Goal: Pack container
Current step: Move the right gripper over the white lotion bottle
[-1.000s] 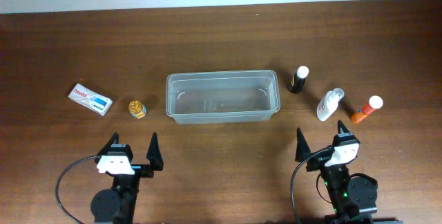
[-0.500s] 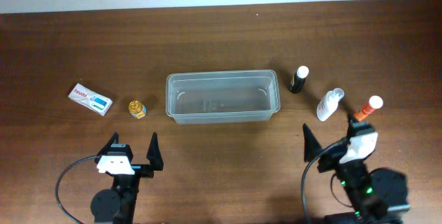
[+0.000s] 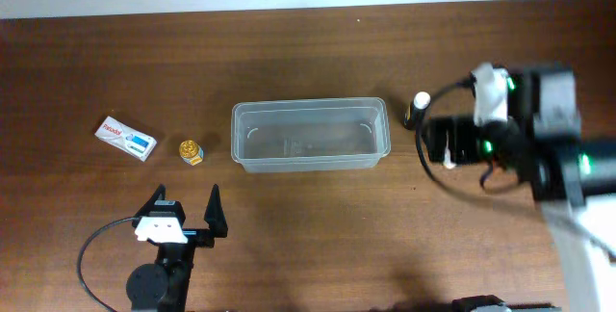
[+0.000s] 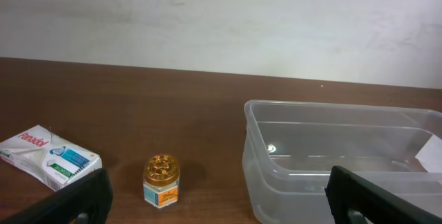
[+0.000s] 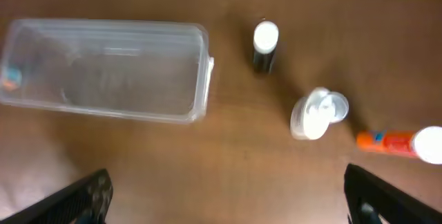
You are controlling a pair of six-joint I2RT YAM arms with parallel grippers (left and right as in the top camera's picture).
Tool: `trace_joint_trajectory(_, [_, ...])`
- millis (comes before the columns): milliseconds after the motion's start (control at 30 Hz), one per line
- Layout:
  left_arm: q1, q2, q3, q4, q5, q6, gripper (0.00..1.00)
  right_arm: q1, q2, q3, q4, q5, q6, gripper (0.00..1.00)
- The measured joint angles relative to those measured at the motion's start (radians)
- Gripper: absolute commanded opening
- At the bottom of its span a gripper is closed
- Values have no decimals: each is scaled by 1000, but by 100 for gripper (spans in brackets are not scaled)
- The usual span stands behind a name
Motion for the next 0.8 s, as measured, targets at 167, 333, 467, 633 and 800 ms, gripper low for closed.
trace_joint_trajectory(167, [0, 0, 0, 0, 0, 0, 99, 0, 198, 84, -92, -4, -10, 98])
trace_joint_trajectory(333, [0, 0, 0, 0, 0, 0, 99, 0, 305, 84, -145, -4, 13, 98])
trace_joint_trajectory(467, [0, 0, 0, 0, 0, 0, 99, -5, 311, 92, -158, -5, 48, 98])
trace_joint_trajectory(633, [0, 0, 0, 0, 0, 0, 99, -40, 311, 153, -162, -2, 72, 98])
trace_joint_trajectory(800, [0, 0, 0, 0, 0, 0, 99, -83, 312, 177, -133, 91, 75, 98])
